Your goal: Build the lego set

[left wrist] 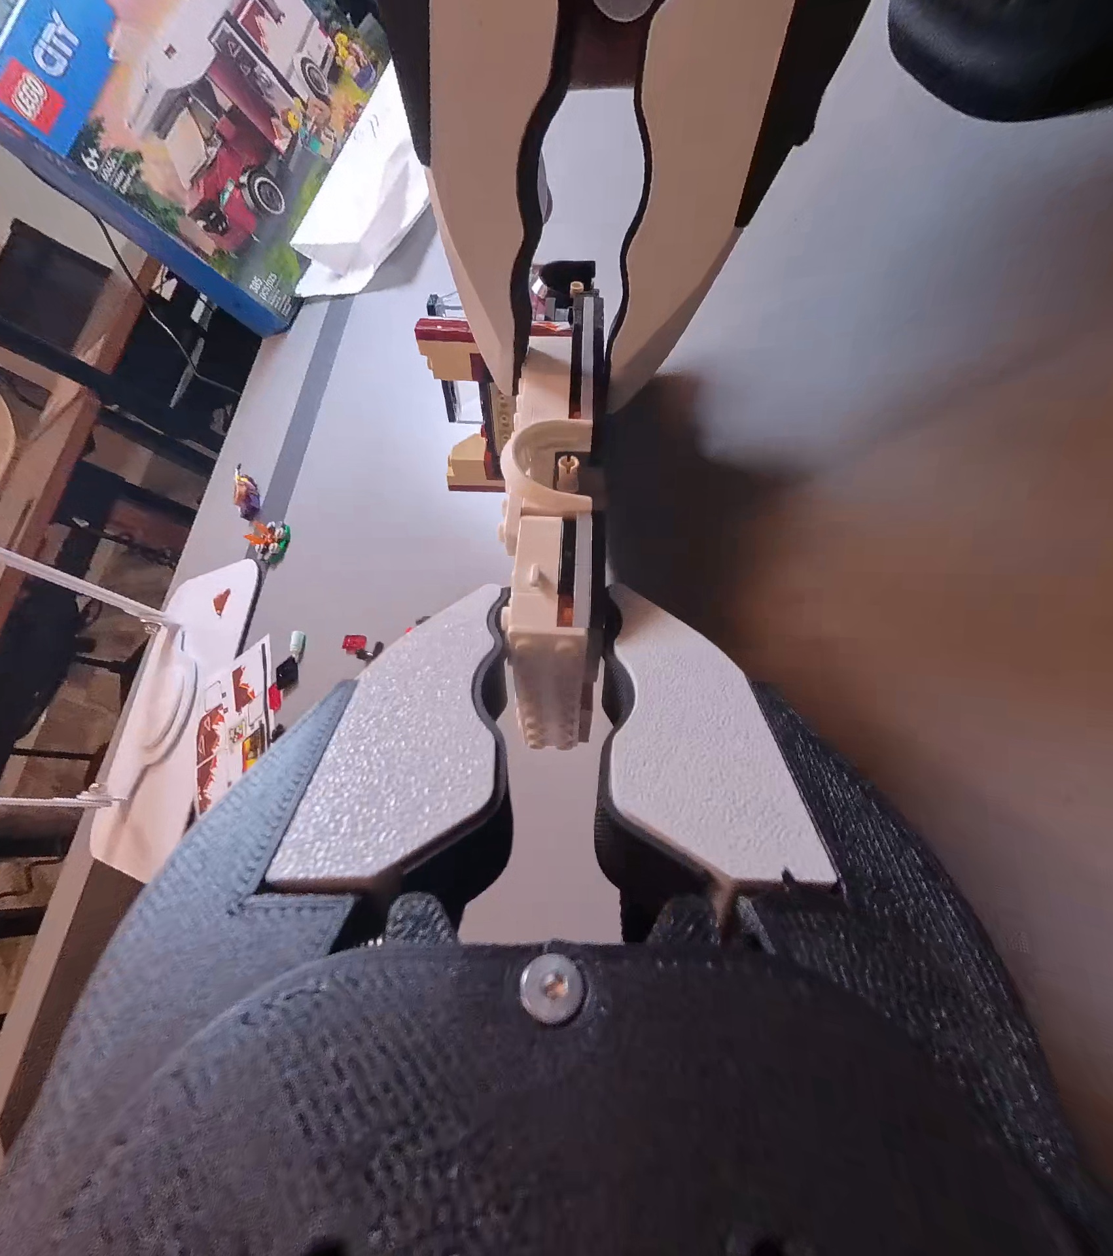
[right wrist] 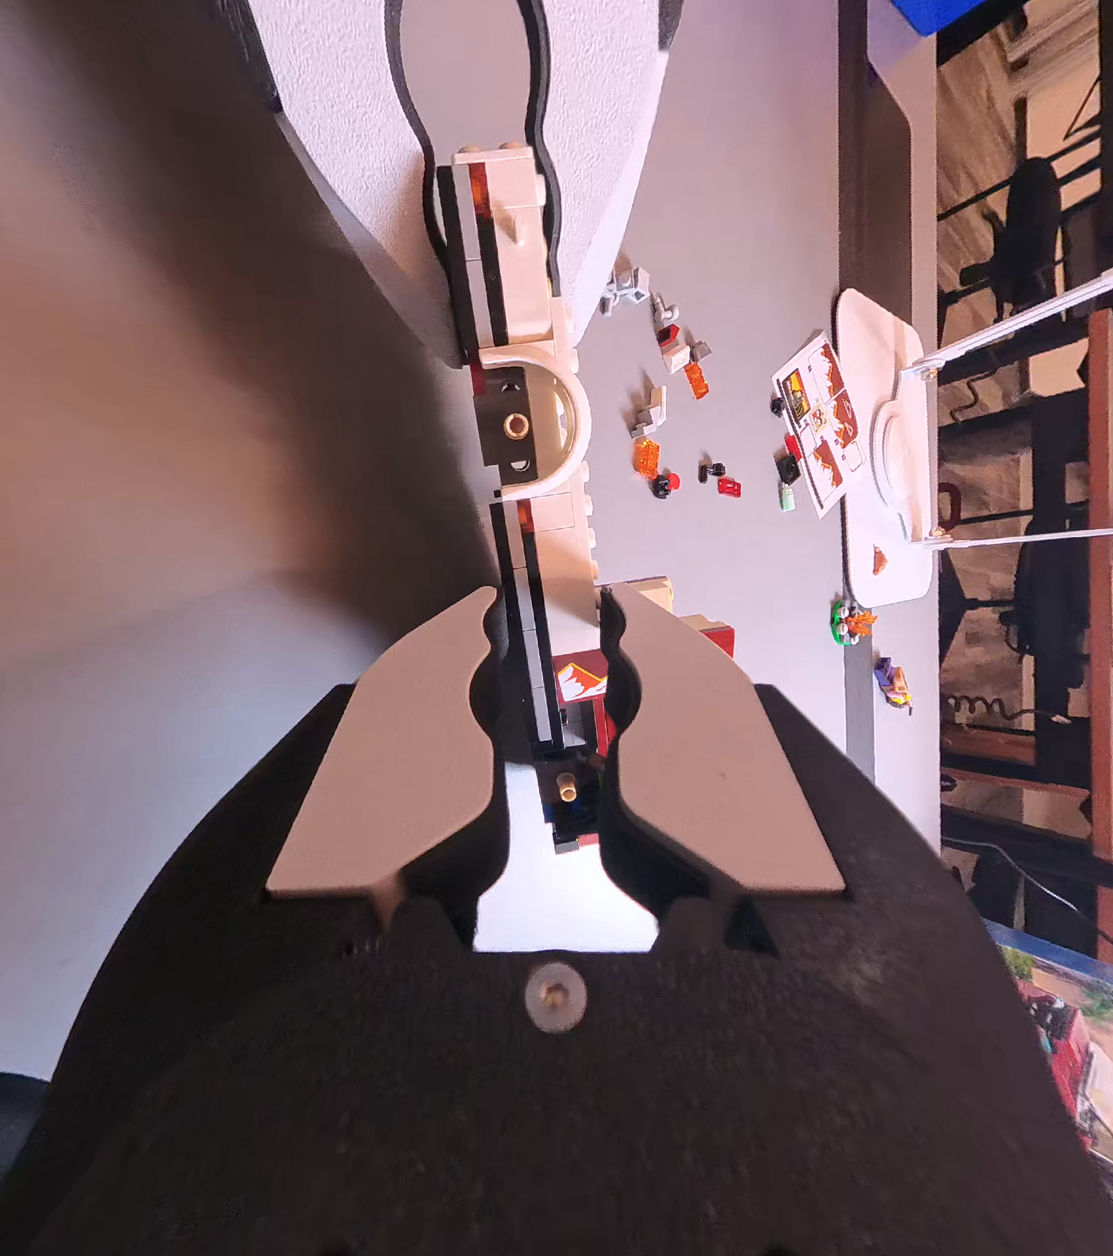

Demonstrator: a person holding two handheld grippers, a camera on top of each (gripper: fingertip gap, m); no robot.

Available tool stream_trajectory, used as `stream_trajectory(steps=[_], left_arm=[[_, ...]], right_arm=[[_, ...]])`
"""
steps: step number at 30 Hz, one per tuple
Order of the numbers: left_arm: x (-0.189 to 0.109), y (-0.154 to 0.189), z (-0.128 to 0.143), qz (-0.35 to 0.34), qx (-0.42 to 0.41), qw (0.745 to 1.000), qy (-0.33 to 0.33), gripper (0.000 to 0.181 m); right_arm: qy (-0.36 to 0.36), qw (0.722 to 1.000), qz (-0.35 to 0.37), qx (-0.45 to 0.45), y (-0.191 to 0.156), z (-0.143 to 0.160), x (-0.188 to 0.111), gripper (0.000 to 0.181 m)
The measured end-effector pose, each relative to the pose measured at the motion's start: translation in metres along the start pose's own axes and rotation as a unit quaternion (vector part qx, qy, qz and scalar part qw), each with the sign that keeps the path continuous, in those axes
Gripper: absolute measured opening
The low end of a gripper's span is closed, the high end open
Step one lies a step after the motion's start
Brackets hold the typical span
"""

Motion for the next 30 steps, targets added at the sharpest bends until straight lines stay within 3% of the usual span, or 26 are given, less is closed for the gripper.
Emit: stream_trajectory(steps=[5, 19, 30], left_arm=[[-0.001, -0.001, -0.003, 0.009, 0.027, 1.0, -0.003, 0.024], [-0.001, -0.002, -0.002, 0.031, -0.008, 0.999, -0.028, 0.025], [-0.004, -0.001, -0.007, 0.041, -0.019, 0.999, -0.011, 0.024]], right_arm=[[-0.008, 0.999, 0.017, -0.039, -0.002, -0.002, 0.001, 0.029], [-0.014, 0.999, 0.027, -0.019, -0.004, -0.002, 0.003, 0.027], [-0.019, 0.997, 0.02, -0.074, -0.006, -0.027, -0.001, 0.026]])
Point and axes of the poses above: each gripper's, where its closed fingertips meet, x out along the fingers, z out of its underside, y = z × x across the jaws, the point moved 5 cm from there along -x, back along the fingers, and after that the axes turned 4 degrees about y, right-handed, at the moved point
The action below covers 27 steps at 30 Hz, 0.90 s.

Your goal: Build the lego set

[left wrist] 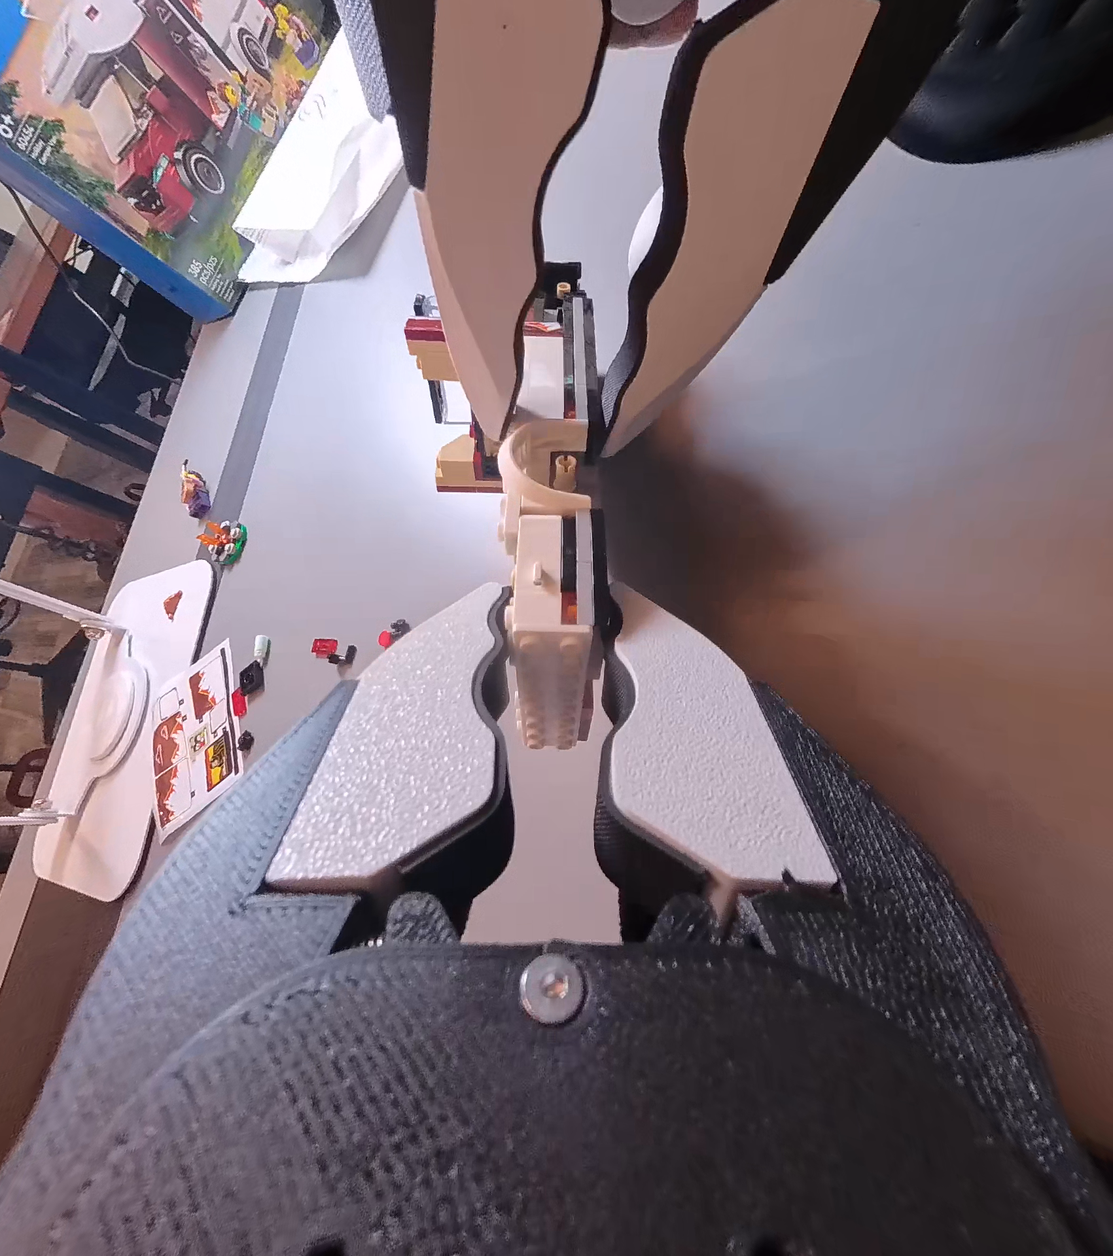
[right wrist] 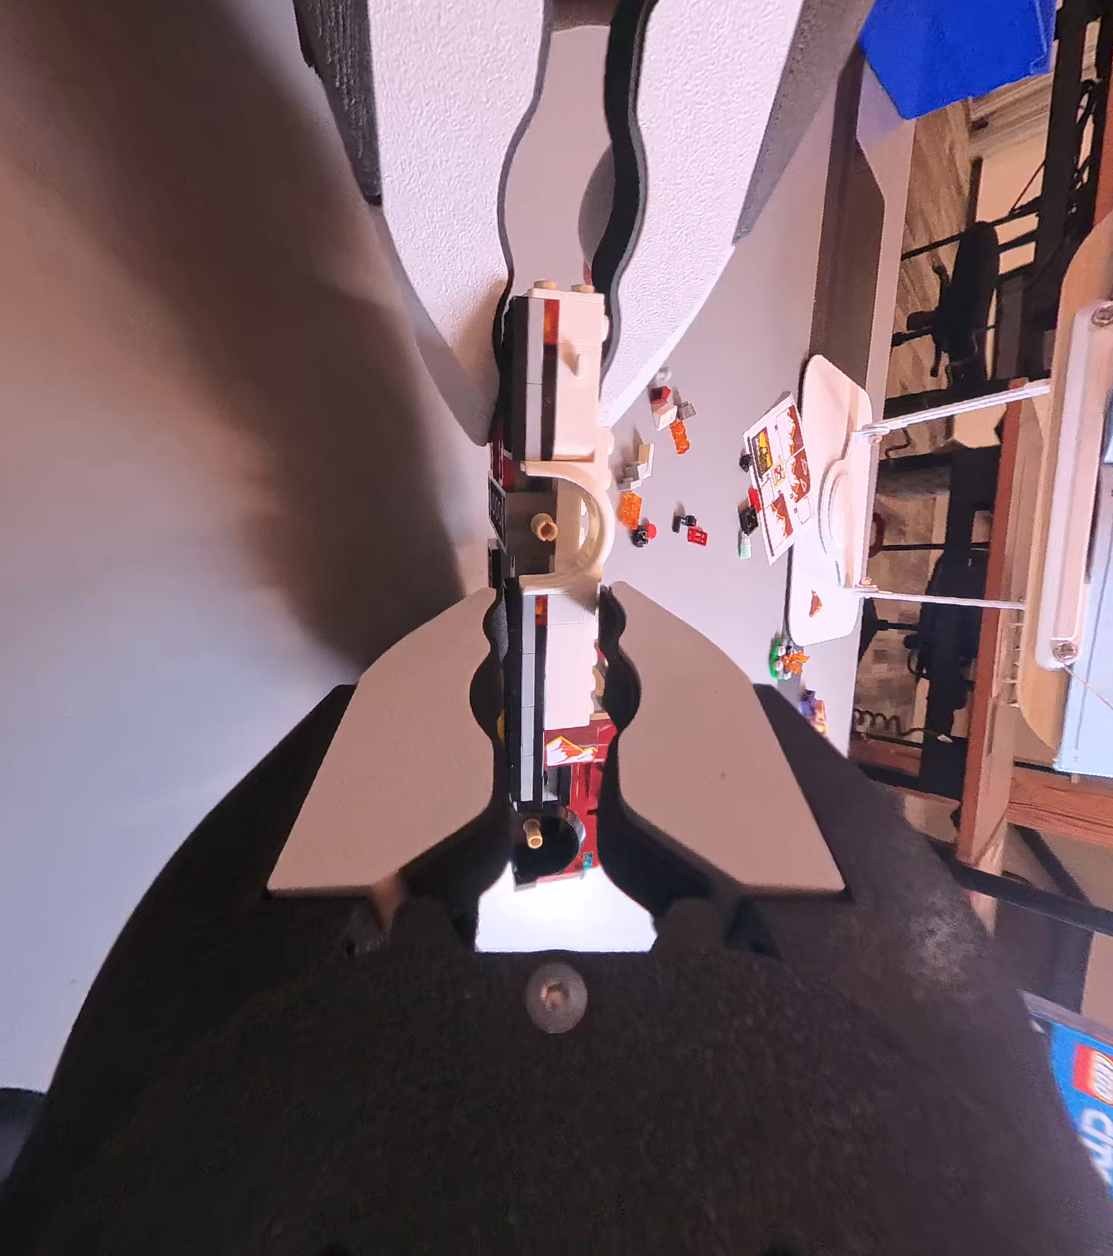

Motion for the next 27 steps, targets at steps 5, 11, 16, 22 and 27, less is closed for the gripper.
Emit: stream_trajectory(steps=[5, 11, 16, 22, 27], left_arm=[[-0.0001, 0.001, 0.0017, -0.003, 0.008, 1.0, -0.005, 0.024], [0.0, 0.0019, 0.005, -0.003, 0.01, 1.0, -0.007, 0.024], [-0.0022, 0.0008, 0.0025, 0.001, 0.006, 1.0, 0.003, 0.024], [-0.0017, 0.0008, 0.0048, 0.001, 0.008, 1.0, -0.001, 0.024], [-0.0011, 0.0023, 0.0089, 0.002, 0.012, 1.0, -0.004, 0.024]], right_arm=[[0.014, 1.0, 0.006, 0.021, -0.0015, 0.0009, 0.0009, 0.025], [0.022, 0.999, 0.012, 0.025, -0.0036, 0.0006, 0.0031, 0.025], [0.019, 1.0, 0.001, 0.02, -0.0017, -0.002, 0.0014, 0.026], [0.026, 0.999, -0.007, 0.019, -0.0021, -0.0015, 0.0037, 0.025], [0.032, 0.999, 0.003, 0.029, -0.0051, -0.0012, 0.0061, 0.025]])
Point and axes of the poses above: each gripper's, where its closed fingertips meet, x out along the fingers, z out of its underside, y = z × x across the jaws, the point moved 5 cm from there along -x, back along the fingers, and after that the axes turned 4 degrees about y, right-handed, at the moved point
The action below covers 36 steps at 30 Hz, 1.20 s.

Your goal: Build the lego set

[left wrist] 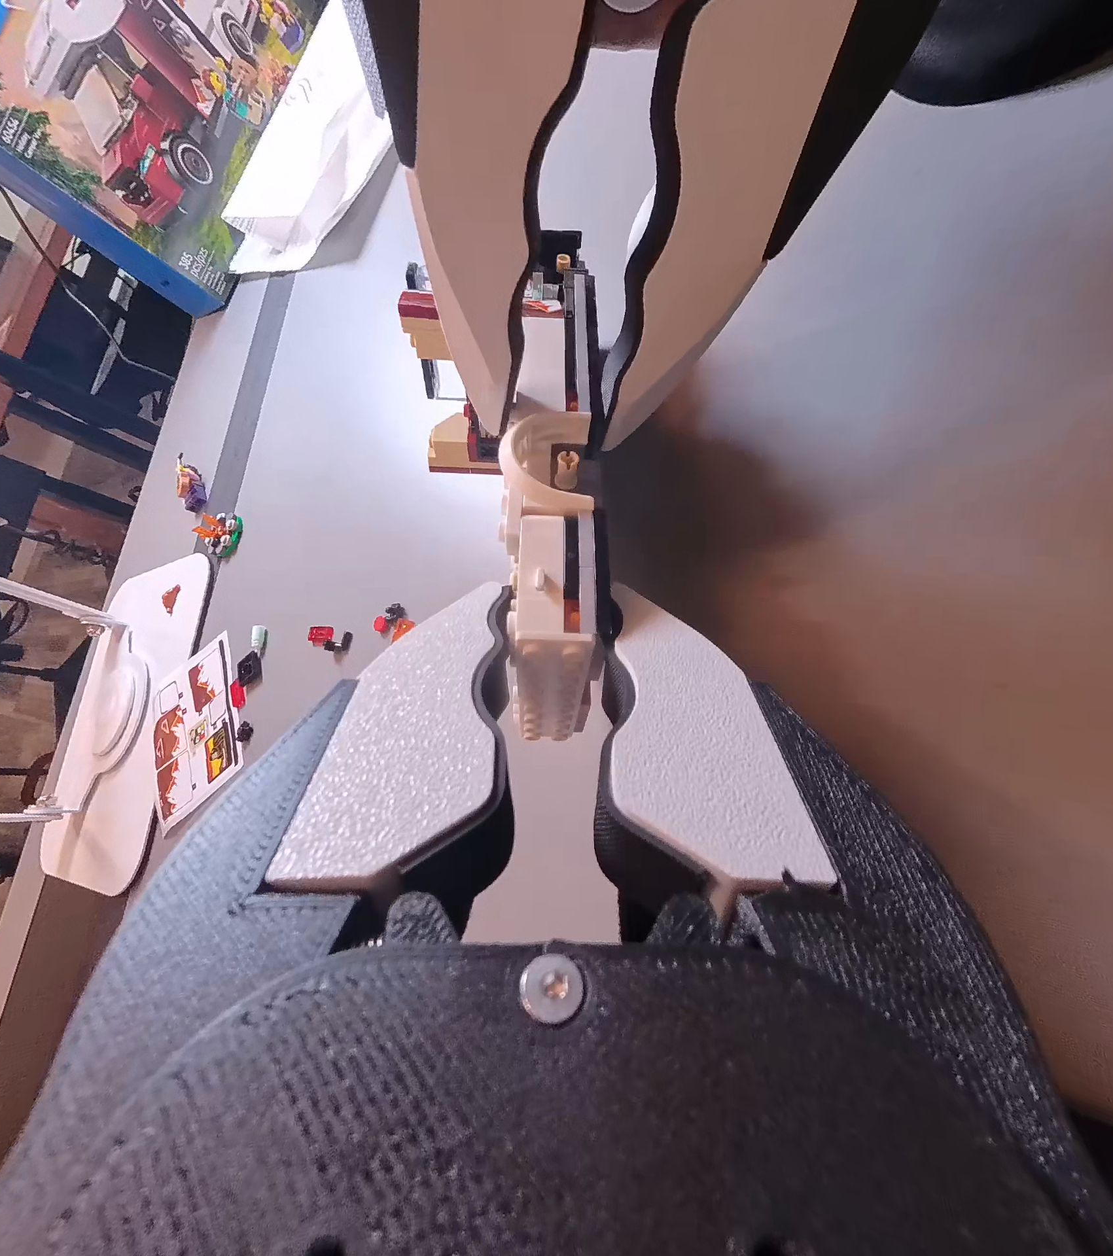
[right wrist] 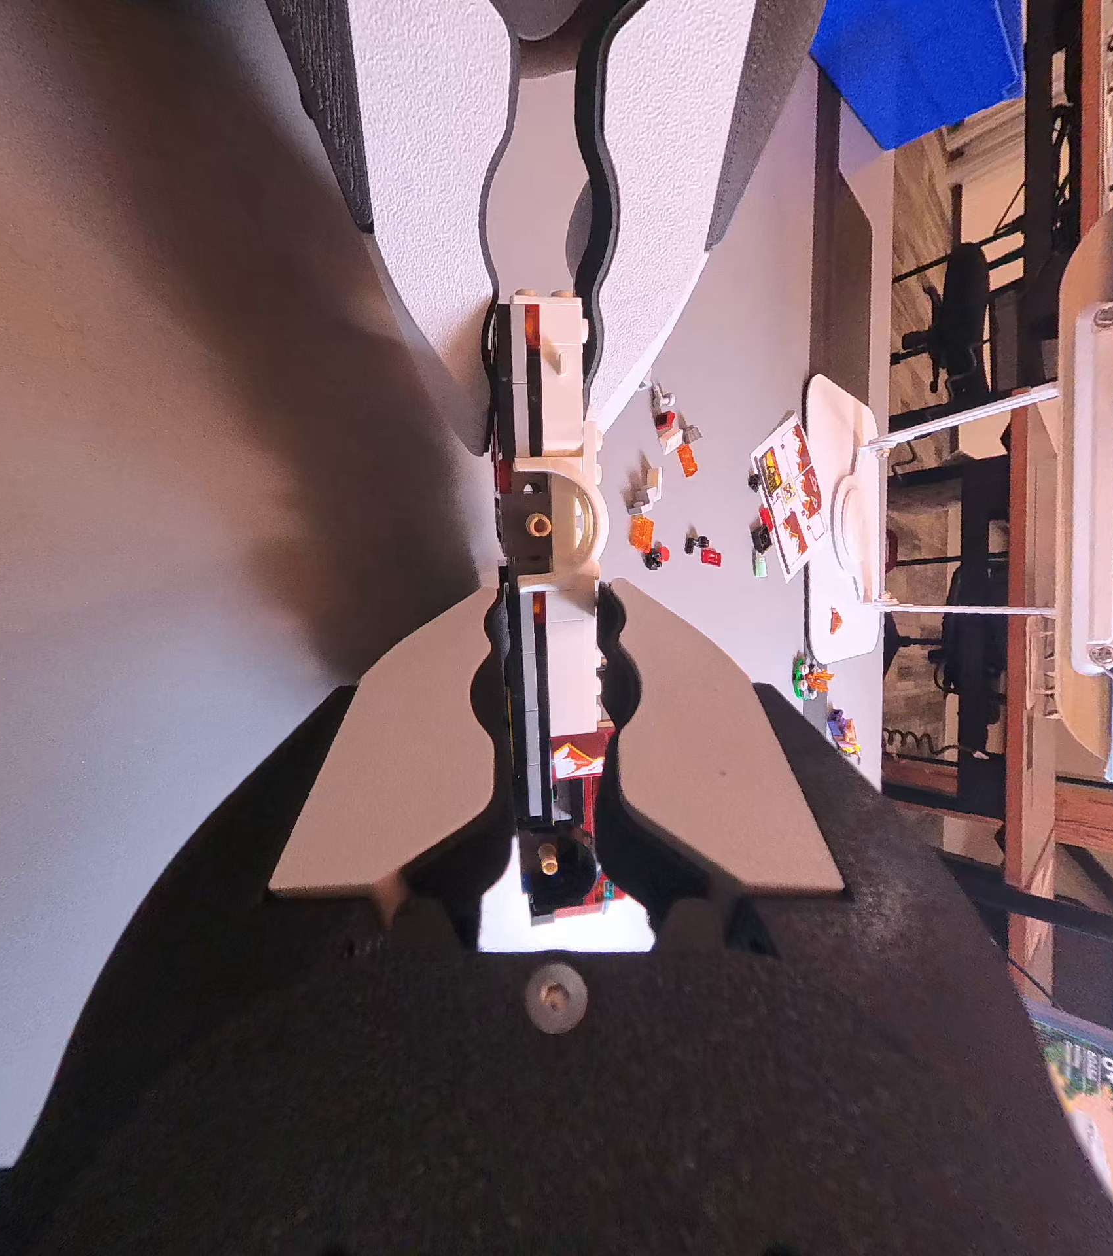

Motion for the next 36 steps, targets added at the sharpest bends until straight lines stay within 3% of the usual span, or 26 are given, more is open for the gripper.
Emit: stream_trajectory(steps=[14, 18, 21, 24, 36], left_arm=[[-0.002, -0.004, 0.008, 0.014, -0.042, 0.998, 0.036, 0.024], [-0.005, -0.007, 0.006, 0.005, -0.046, 0.998, 0.047, 0.043], [-0.008, -0.009, -0.006, -0.011, -0.029, 0.997, 0.076, 0.039], [-0.004, -0.006, -0.007, -0.011, 0.0, 0.998, 0.061, 0.025], [-0.003, -0.005, -0.002, -0.003, -0.016, 0.998, 0.053, 0.025]], right_arm=[[0.013, 0.996, 0.022, 0.079, 0.001, 0.01, -0.005, 0.025], [0.017, 0.996, 0.024, 0.083, 0.001, 0.01, -0.003, 0.025], [0.022, 0.996, 0.022, 0.084, 0.001, 0.009, -0.002, 0.025], [0.025, 0.996, 0.019, 0.086, 0.0, 0.008, 0.0, 0.025], [0.023, 0.996, 0.021, 0.088, -0.001, 0.007, 0.002, 0.024]])
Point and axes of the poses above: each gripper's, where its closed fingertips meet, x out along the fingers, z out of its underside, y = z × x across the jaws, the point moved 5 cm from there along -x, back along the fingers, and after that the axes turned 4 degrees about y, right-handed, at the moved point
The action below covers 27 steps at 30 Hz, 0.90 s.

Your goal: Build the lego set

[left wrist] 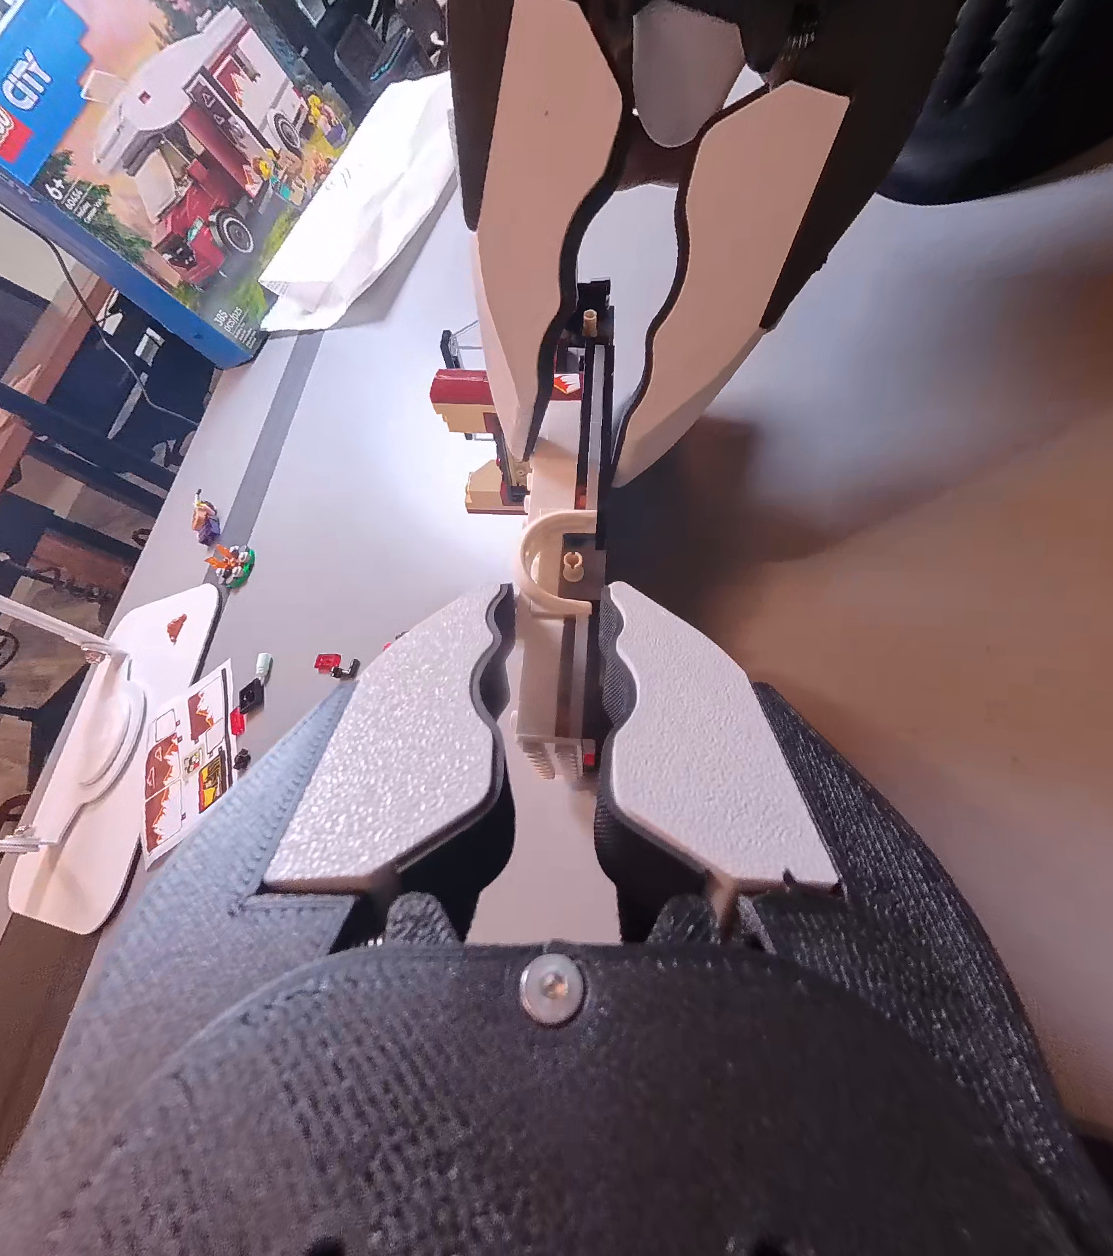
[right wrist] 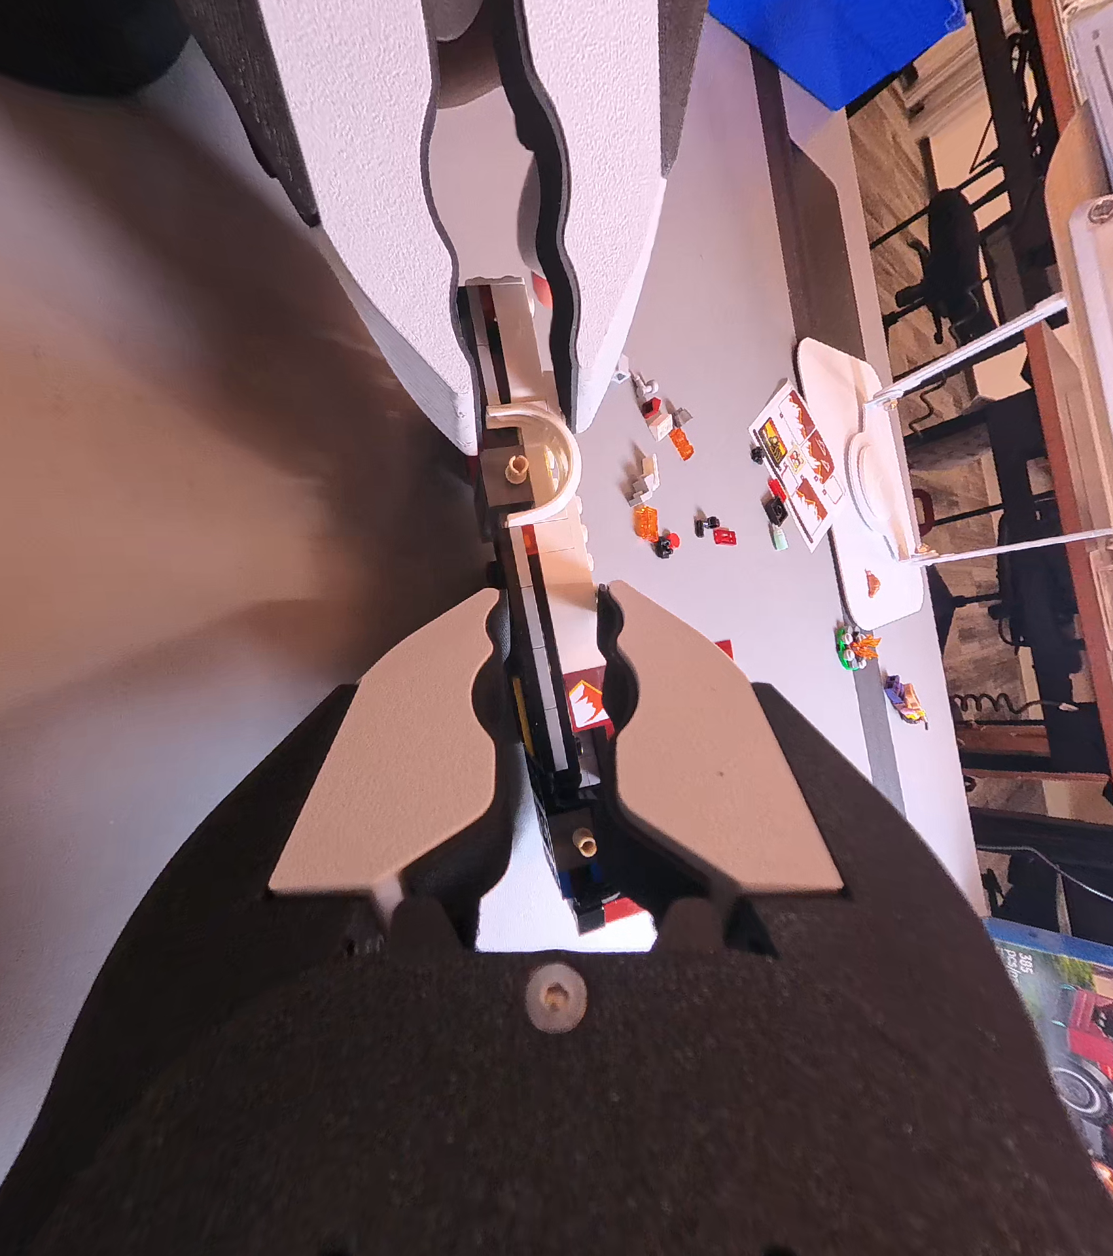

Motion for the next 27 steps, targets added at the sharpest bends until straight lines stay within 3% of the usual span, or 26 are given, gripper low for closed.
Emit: stream_trajectory(steps=[4, 6, 8, 11, 13, 23, 27], left_arm=[[-0.001, 0.0, 0.001, -0.007, 0.005, 1.0, 0.014, 0.025], [-0.004, 0.0, 0.004, -0.009, 0.007, 1.0, 0.005, 0.042], [-0.009, -0.002, 0.009, -0.006, -0.009, 1.0, 0.0, 0.047], [-0.011, -0.004, 0.018, -0.01, -0.005, 1.0, -0.01, 0.041], [-0.01, -0.003, 0.021, -0.018, 0.03, 0.999, -0.024, 0.024], [-0.009, 0.01, 0.02, -0.038, 0.13, 0.99, -0.04, 0.023], [-0.007, 0.021, 0.02, -0.021, 0.176, 0.983, -0.048, 0.025]], right_arm=[[-0.001, 1.0, 0.007, -0.001, 0.0, -0.001, 0.0, 0.025], [-0.003, 1.0, 0.017, -0.008, 0.001, 0.0, 0.0, 0.025], [0.0, 1.0, 0.026, -0.007, 0.001, 0.001, -0.001, 0.025], [0.003, 0.999, 0.04, -0.017, -0.001, 0.002, -0.003, 0.025], [0.001, 0.999, 0.048, -0.025, -0.004, 0.003, -0.003, 0.025], [-0.034, 0.999, 0.022, -0.018, -0.018, 0.011, -0.026, 0.028], [-0.055, 0.994, 0.064, -0.067, -0.02, 0.011, -0.022, 0.002]])
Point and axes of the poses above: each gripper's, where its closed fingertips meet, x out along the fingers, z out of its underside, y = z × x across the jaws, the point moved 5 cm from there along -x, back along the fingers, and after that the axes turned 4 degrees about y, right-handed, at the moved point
